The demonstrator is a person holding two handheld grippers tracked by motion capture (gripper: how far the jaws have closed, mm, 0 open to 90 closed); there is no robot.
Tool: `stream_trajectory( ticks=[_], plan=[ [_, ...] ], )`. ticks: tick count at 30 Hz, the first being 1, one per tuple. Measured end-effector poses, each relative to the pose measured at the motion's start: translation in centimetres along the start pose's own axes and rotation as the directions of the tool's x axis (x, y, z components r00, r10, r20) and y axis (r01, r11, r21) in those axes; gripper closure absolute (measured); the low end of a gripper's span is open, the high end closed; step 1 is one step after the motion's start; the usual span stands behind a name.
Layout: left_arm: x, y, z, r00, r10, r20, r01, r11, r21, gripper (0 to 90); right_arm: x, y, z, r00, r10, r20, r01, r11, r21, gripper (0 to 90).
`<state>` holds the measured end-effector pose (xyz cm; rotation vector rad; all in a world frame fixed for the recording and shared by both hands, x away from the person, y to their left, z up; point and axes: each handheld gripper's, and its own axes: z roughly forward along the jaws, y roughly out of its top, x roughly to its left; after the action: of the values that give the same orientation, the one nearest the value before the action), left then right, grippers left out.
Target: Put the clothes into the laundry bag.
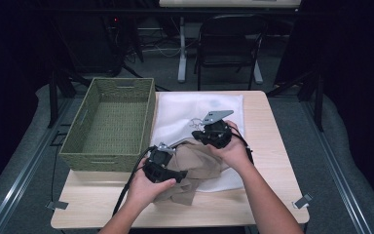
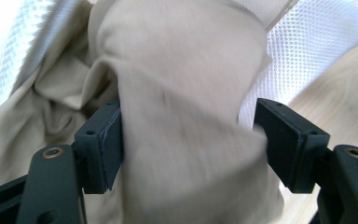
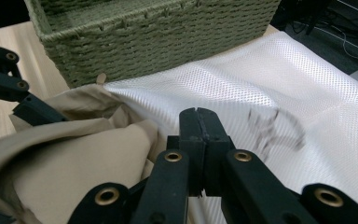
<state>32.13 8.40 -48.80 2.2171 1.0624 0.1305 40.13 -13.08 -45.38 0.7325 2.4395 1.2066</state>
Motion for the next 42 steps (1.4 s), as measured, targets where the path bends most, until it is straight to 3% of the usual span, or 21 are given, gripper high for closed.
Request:
stream_trajectory(
  ticks=[7, 10, 13, 23, 33, 39, 40, 42],
  plan=[
    [1.0, -1.8, 1.4, 0.9992, -0.036, 0.015, 0.035, 0.9984, 0.043, 28.1, 0.2, 0.0, 0.3, 1.0000, -0.003, -0.004, 0.003, 1.000, 0.013, 88.2],
    [1.1, -2.0, 2.1, 0.9994, -0.032, 0.013, 0.031, 0.9971, 0.070, 28.1, 0.2, 0.0, 0.3, 1.0000, -0.009, -0.003, 0.009, 1.000, 0.012, 85.2],
    [1.3, -2.1, 2.3, 0.9991, -0.039, 0.019, 0.038, 0.9968, 0.071, 30.4, 0.3, 0.0, 0.4, 0.9998, -0.016, -0.013, 0.016, 1.000, 0.021, 81.2],
    [1.8, -2.9, 3.1, 0.9989, -0.031, 0.035, 0.029, 0.9984, 0.048, 52.2, 1.0, -0.6, 1.1, 0.9986, -0.040, -0.036, 0.043, 0.996, 0.079, 72.4],
    [2.1, -3.6, 3.4, 0.9989, -0.030, 0.036, 0.030, 0.9995, 0.014, 56.4, 1.4, -1.5, 1.8, 0.9975, -0.065, -0.029, 0.069, 0.988, 0.141, 67.8],
    [1.9, -3.8, 3.6, 0.9997, -0.012, 0.020, 0.012, 0.9999, 0.005, 66.9, 1.7, -1.8, 2.1, 0.9964, -0.084, -0.008, 0.084, 0.984, 0.159, 73.7],
    [1.8, -3.8, 3.6, 0.9998, -0.005, 0.018, 0.005, 1.0000, 0.004, 68.9, 1.6, -2.0, 2.3, 0.9969, -0.079, -0.004, 0.079, 0.983, 0.169, 81.2],
    [1.6, -3.8, 3.6, 1.0000, -0.002, 0.007, 0.002, 1.0000, 0.002, 71.3, 1.5, -2.0, 2.2, 0.9971, -0.075, -0.011, 0.076, 0.981, 0.177, 86.5]
  ],
)
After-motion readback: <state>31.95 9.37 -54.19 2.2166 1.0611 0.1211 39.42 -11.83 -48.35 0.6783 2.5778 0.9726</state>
